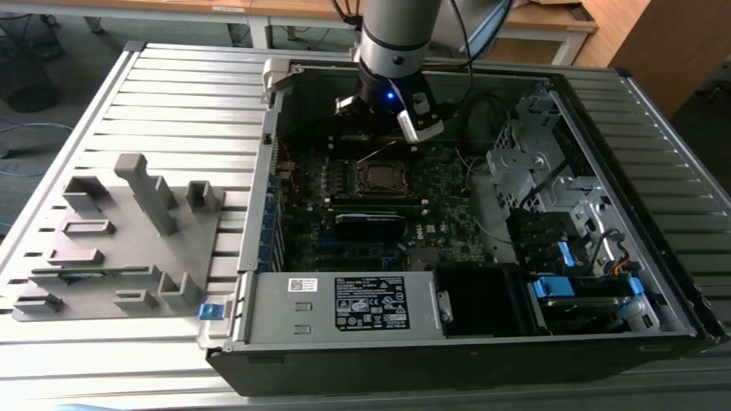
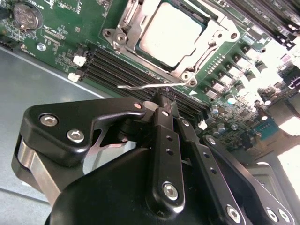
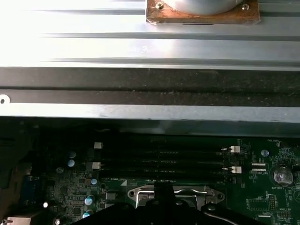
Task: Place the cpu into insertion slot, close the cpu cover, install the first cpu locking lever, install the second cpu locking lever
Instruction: 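Install the first cpu locking lever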
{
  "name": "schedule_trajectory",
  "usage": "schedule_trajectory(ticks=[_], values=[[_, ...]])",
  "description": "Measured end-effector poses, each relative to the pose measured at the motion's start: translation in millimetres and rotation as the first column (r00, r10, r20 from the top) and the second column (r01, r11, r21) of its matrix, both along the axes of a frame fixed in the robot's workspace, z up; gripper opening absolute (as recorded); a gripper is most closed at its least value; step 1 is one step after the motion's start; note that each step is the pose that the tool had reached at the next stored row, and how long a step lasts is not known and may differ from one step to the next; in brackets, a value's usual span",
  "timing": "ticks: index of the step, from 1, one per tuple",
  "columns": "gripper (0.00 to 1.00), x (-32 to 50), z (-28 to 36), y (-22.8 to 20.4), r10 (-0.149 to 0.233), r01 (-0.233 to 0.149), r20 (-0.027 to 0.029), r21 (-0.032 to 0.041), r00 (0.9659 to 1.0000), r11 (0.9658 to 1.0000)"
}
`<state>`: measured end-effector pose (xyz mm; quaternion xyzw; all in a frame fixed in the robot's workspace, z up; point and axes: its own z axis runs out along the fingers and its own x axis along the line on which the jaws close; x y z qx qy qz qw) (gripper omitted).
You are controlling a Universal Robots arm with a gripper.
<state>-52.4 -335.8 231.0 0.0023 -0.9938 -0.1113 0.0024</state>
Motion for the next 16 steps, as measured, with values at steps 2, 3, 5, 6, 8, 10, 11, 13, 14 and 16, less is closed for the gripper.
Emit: schedule_trajectory(ticks=[2, 3, 5, 6, 8, 10, 11, 13, 14, 16], values=[[0.10, 2.2, -0.5, 0.3, 0.000, 0.000, 0.0000, 0.0000, 1.0000, 1.0000], [0.10, 3.1, -0.7, 0.4, 0.000, 0.000, -0.0001, -0.0001, 1.0000, 1.0000], [0.10, 4.4, -1.1, 0.6, 0.000, 0.000, -0.0001, 0.0000, 1.0000, 1.0000], [0.10, 4.6, -1.1, 0.6, 0.000, 0.000, -0.0001, -0.0001, 1.0000, 1.0000], [0.10, 4.7, -1.0, 0.6, 0.000, 0.000, -0.0001, -0.0002, 1.0000, 1.0000], [0.10, 4.8, -1.1, 1.1, 0.000, 0.000, -0.0001, -0.0003, 1.0000, 1.0000], [0.10, 4.8, -1.1, 1.8, 0.000, 0.000, -0.0001, -0.0002, 1.0000, 1.0000], [0.10, 4.8, -1.2, 3.2, 0.000, 0.000, 0.0000, -0.0002, 1.0000, 1.0000], [0.10, 4.8, -1.3, 3.3, 0.000, 0.000, -0.0001, -0.0001, 1.0000, 1.0000], [0.10, 4.7, -1.5, 3.3, 0.000, 0.000, 0.0002, 0.0003, 1.0000, 1.0000]])
